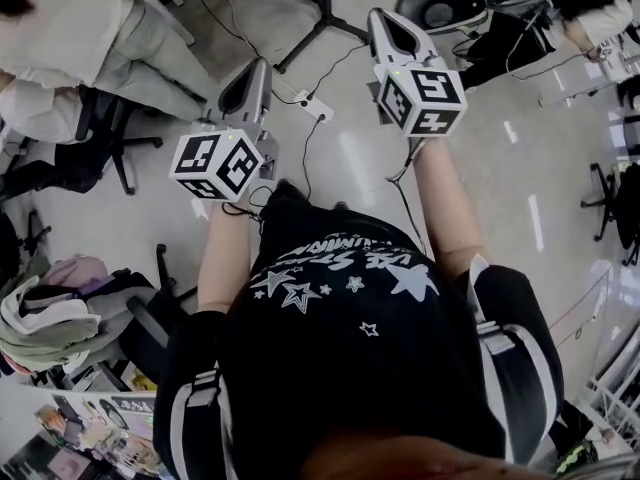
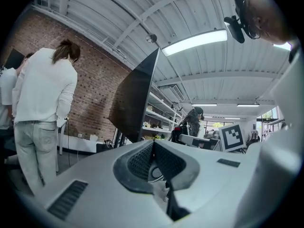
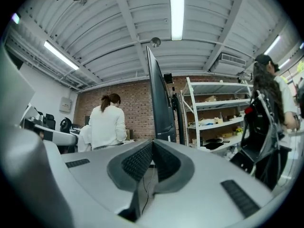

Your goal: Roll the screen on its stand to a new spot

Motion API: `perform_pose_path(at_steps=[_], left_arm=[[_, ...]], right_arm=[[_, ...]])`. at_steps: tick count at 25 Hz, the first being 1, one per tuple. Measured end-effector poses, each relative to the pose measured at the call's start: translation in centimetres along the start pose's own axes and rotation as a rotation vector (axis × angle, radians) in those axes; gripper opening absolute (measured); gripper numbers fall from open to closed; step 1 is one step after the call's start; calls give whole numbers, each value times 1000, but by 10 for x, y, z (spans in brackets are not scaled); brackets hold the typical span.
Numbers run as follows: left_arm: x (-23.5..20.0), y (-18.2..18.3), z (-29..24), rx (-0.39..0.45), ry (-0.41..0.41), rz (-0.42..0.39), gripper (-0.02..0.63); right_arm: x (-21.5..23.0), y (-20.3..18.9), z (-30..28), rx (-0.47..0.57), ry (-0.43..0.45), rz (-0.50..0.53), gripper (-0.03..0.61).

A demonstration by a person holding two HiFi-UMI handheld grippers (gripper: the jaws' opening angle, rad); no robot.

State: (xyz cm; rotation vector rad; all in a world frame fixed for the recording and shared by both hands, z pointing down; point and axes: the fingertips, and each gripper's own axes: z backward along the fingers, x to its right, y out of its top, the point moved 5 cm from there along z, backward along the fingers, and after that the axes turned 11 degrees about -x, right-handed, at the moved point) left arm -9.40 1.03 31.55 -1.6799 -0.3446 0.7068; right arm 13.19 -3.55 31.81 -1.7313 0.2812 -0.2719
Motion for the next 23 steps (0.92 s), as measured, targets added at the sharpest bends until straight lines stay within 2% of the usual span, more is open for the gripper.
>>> perform_pose_path(at_steps=[6, 13, 23], left_arm=[[-18, 6, -3, 23, 20, 25, 9], [-13, 1, -8, 7, 18, 24, 9], [9, 0, -19, 7, 6, 12, 9]], right_arm=[[-16, 0, -11, -8, 27, 68, 6], [-4, -8, -11, -26, 22, 29, 6], [9, -15, 3, -31, 19, 39, 6]])
